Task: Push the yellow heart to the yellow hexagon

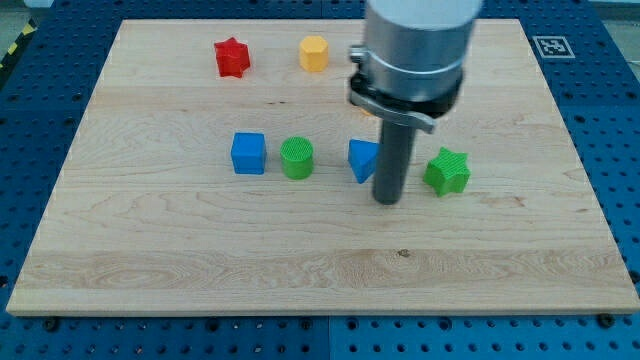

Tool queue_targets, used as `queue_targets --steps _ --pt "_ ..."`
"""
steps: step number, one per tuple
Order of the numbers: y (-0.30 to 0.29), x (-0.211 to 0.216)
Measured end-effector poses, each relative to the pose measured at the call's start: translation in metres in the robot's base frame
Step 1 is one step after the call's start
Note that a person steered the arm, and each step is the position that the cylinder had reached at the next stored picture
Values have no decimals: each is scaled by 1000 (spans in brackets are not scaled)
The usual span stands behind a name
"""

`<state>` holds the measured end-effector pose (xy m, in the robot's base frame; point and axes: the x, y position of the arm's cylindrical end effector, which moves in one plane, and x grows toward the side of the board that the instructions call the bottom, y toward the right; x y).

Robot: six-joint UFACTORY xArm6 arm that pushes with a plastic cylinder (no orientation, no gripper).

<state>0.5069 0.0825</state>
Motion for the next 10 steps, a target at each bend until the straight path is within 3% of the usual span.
queue_targets --steps 3,5,7,9,10 --pt "63 4" --pt "67 4" --pt "128 1" --pt "133 -83" --pt "82 -106"
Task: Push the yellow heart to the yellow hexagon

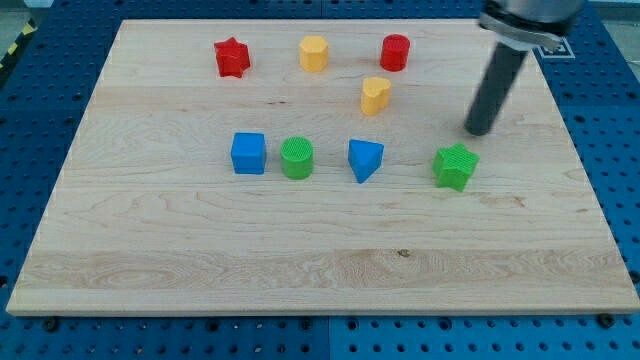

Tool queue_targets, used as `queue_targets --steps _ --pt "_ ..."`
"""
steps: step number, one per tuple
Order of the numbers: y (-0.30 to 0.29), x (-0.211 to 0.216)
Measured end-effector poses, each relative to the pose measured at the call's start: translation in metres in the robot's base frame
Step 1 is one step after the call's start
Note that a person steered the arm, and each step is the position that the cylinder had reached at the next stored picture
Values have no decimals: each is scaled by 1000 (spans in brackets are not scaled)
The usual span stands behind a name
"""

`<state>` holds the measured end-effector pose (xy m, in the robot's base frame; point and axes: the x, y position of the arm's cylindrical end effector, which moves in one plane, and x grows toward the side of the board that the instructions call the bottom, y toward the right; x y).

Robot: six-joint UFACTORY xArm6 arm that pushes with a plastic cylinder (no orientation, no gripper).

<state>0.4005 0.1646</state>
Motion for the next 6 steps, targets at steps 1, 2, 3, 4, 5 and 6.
queue_targets --steps 1,2,3,4,5,6 --pt "-38 -9" --pt "-56 -17" --pt "-89 -34" --pt "-120 -43" --pt "-142 -53" --pt "-149 -63"
